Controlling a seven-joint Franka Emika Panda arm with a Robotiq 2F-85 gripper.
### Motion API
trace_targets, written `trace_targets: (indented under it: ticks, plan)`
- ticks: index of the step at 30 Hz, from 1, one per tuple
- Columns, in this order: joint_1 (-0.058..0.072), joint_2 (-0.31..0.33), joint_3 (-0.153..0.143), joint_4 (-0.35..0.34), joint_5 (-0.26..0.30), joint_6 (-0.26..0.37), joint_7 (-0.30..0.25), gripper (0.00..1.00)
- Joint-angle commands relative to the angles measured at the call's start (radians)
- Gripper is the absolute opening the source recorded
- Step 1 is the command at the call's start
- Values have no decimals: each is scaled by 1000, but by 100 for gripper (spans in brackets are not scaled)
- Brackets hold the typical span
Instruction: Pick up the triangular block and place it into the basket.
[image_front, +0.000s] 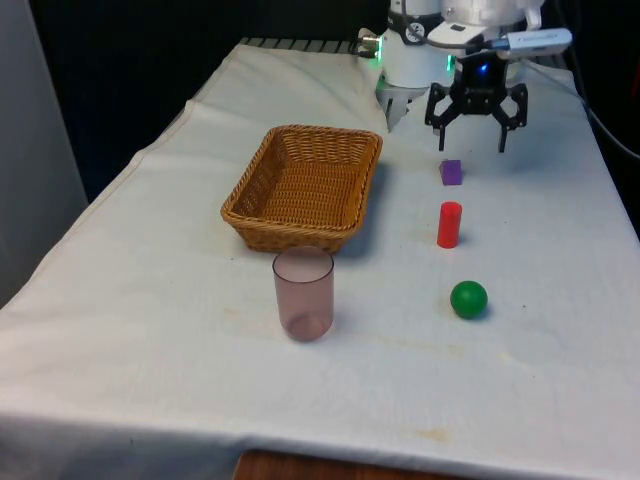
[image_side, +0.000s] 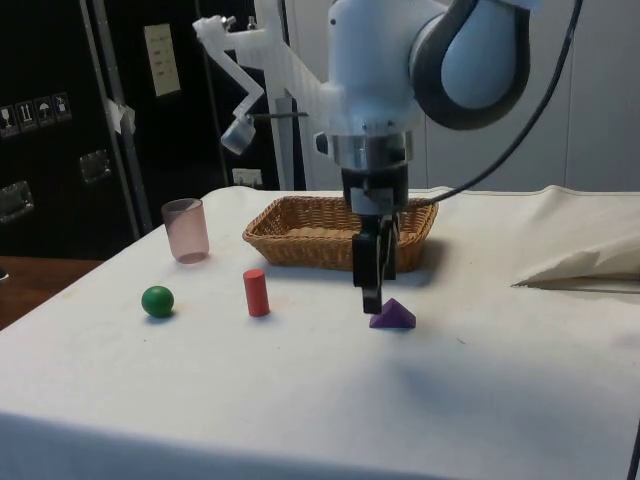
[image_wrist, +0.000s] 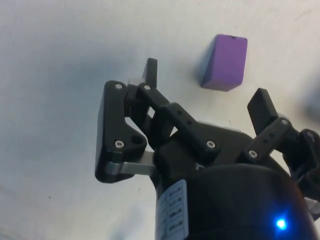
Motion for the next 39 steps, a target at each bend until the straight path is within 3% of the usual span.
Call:
trace_targets:
  ticks: [1, 13, 17, 18, 19, 22, 28, 39]
  plan:
    - [1, 10, -4, -6, -13, 29, 2, 100]
    - [-2, 64, -14, -25, -8, 120, -48, 100]
    - [-7, 60, -23, -35, 5, 128, -74, 100]
    - [-2, 64, -28, -28, 0, 116, -69, 100]
    - [-9, 60, -25, -34, 7, 127, -80, 100]
    - [-12, 62, -34, -32, 13, 124, -92, 100]
    - [-4, 66, -60, -29, 0, 116, -89, 100]
    - [-4, 70, -56, -56, 4, 144, -88, 100]
